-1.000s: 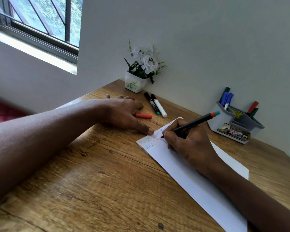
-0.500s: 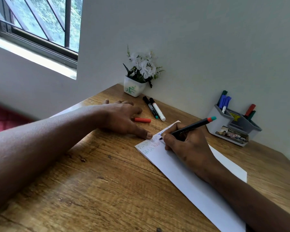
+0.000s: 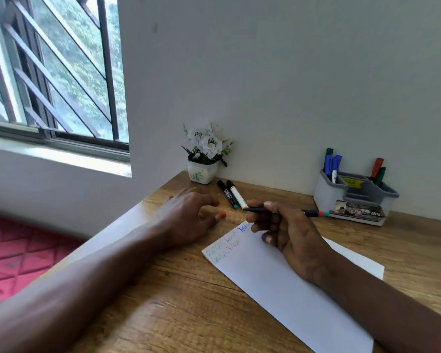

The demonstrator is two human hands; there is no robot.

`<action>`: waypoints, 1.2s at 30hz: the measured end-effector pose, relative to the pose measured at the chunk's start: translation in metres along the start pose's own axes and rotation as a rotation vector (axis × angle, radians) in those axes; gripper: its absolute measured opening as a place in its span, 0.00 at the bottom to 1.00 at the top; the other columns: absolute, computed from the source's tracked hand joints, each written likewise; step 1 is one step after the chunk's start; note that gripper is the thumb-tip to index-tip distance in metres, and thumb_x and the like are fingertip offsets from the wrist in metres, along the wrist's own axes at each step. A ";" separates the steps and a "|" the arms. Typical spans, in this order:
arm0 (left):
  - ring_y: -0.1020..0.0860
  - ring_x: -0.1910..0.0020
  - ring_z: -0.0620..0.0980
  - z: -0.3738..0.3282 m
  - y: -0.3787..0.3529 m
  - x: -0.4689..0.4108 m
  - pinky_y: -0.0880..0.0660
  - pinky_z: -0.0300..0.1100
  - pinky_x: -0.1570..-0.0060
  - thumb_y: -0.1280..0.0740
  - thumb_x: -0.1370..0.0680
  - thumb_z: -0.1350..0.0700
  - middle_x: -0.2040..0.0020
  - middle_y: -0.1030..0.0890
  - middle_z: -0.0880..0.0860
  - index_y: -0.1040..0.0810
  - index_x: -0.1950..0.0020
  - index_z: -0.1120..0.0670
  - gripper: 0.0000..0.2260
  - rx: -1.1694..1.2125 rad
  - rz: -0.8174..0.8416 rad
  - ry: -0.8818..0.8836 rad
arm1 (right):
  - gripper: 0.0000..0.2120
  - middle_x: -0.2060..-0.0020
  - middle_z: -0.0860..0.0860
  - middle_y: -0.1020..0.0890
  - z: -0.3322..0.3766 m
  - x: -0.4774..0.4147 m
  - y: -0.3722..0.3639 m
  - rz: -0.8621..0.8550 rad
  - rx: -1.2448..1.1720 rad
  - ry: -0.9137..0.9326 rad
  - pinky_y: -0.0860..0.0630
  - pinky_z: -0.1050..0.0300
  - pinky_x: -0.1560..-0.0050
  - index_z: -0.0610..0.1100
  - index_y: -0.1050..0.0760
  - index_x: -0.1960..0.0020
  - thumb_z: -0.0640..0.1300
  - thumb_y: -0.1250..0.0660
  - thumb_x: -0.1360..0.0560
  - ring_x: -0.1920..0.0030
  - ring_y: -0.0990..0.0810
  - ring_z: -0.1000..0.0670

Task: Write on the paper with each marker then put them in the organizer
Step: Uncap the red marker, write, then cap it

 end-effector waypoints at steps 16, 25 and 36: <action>0.19 0.49 0.41 -0.010 0.000 0.007 0.22 0.52 0.47 0.29 0.20 0.53 0.51 0.16 0.36 0.16 0.46 0.41 0.07 0.369 -0.196 -0.170 | 0.06 0.59 0.41 0.14 0.001 0.002 0.002 0.033 -0.059 0.030 0.27 0.61 0.67 0.38 0.20 0.49 0.36 0.35 0.22 0.65 0.18 0.50; 0.19 0.48 0.43 -0.015 0.000 0.009 0.21 0.55 0.47 0.30 0.20 0.53 0.50 0.16 0.38 0.17 0.46 0.42 0.06 0.372 -0.147 -0.242 | 0.06 0.59 0.42 0.13 0.001 0.001 0.000 0.050 -0.028 0.046 0.27 0.62 0.68 0.39 0.20 0.49 0.36 0.35 0.22 0.66 0.18 0.51; 0.16 0.56 0.49 -0.019 0.000 0.011 0.19 0.54 0.54 0.30 0.20 0.54 0.54 0.15 0.46 0.17 0.46 0.46 0.05 0.493 -0.132 -0.296 | 0.03 0.61 0.42 0.14 -0.003 0.001 0.002 0.044 0.038 0.082 0.26 0.61 0.67 0.38 0.17 0.52 0.38 0.29 0.23 0.65 0.20 0.50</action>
Point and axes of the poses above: each hand's wrist, its own x-axis away from the middle knuckle, its own y-axis out of the back of the hand, z = x × y, the point moved 1 cm from there along -x, towards the middle knuckle
